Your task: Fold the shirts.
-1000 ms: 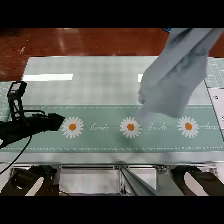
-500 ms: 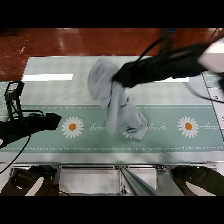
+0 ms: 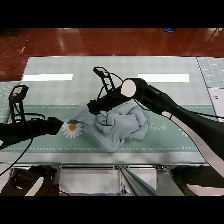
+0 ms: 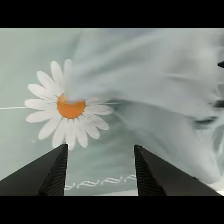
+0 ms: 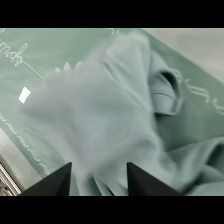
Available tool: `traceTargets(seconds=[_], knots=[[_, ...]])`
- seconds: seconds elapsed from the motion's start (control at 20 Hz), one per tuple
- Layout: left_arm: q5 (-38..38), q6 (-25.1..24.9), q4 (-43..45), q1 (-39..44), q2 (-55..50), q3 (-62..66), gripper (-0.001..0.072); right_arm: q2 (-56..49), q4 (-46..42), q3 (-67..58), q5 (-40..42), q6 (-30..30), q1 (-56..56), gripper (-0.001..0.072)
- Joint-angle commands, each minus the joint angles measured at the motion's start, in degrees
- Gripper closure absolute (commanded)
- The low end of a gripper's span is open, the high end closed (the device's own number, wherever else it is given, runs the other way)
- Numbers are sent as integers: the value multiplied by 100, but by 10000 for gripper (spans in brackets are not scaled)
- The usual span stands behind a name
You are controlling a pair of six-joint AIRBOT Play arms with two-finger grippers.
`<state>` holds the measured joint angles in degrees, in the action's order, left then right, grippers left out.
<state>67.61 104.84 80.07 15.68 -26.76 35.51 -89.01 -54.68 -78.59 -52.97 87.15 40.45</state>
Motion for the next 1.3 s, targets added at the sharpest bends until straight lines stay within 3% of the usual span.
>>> traceTargets(seconds=[0.0, 0.15, 0.25, 0.35, 0.45, 0.5, 0.65, 0.8, 1.1, 1.25], knots=[[57, 0, -348, 4, 0, -2, 199, 127, -861, -483, -1252, -111, -601, 304], [302, 4, -356, 0, 0, -33, 199, 1152, -2081, -570, -1912, 142, -1921, 304], [299, 74, -411, 0, 0, -260, 199, 1792, -2430, -216, -1998, 319, -2992, 304], [247, 203, -793, 0, -7, -831, 199, 2389, -2350, 706, -1784, 431, -4015, 304], [-157, 144, -1917, 7, -57, -1635, 199, 2973, -1757, 2033, -1303, 415, -4824, 305], [-490, -177, -2664, 7, -140, -2044, 199, 3235, -1318, 2710, -1060, 286, -5121, 305], [-1523, -960, -4118, 7, -474, -2669, 199, 3711, -387, 4096, -656, -254, -5488, 305], [-2166, -1145, -4376, 7, -981, -2634, 198, 3755, -236, 4732, -610, -389, -5486, 305], [-2334, -2496, -5692, 20, -2328, -2575, 198, 3751, -131, 4920, -564, -409, -5486, 305], [-2590, -2623, -5770, 417, -2935, -2184, 198, 3753, -127, 4920, -588, -444, -5484, 305]])
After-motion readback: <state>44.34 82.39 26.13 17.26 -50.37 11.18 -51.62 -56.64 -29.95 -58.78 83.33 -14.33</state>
